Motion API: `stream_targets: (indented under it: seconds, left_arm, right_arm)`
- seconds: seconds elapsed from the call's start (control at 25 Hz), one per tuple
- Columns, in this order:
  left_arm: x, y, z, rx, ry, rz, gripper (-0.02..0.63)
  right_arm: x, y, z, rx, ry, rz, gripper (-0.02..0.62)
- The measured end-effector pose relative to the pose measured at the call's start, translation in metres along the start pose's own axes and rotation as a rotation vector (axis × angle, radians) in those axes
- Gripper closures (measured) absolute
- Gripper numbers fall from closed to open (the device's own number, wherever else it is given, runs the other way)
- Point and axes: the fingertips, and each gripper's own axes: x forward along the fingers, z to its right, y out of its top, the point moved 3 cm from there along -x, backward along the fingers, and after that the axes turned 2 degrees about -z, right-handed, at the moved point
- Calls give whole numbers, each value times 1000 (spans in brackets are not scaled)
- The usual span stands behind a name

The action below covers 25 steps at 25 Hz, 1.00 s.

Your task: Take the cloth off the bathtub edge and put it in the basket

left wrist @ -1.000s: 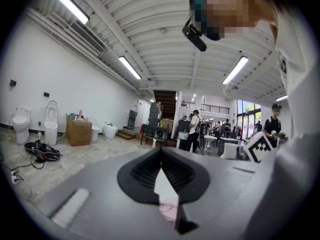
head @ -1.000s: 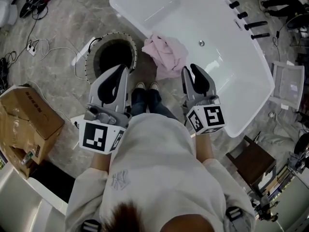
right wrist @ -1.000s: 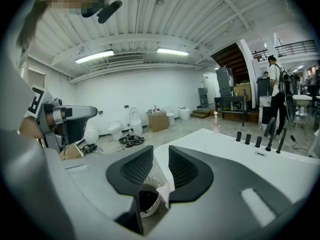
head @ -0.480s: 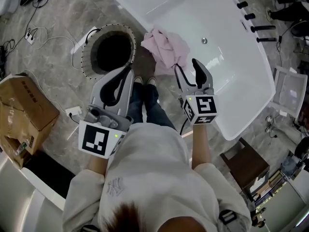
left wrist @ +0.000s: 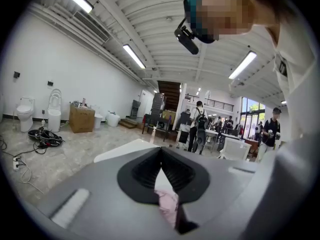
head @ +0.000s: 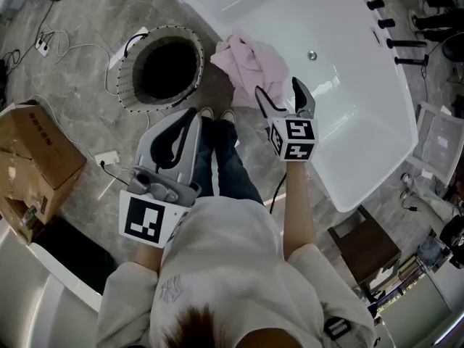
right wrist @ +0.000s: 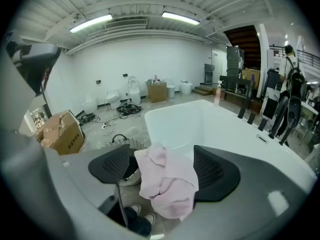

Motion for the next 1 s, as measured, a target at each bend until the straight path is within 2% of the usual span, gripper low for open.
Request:
stream_targets:
  seconds: [0.12,0.32,0.6,1.0]
  left_arm:
    - [4,-5,4,-81,11,-21,592]
    - [3,-14,2,-88,33,-28,592]
    - [-2,-24,-3,-112,66,-36,592]
    - [-8,-40,-11,-144,104,-60,592]
  right_arm:
    - [25,-20,9,11,-3,-56,200]
    - [60,-42,19,61,7,-99,166]
    - [90,-71,26,95,-6,-171,166]
    - [131,-115,26,38,-8,-324,167]
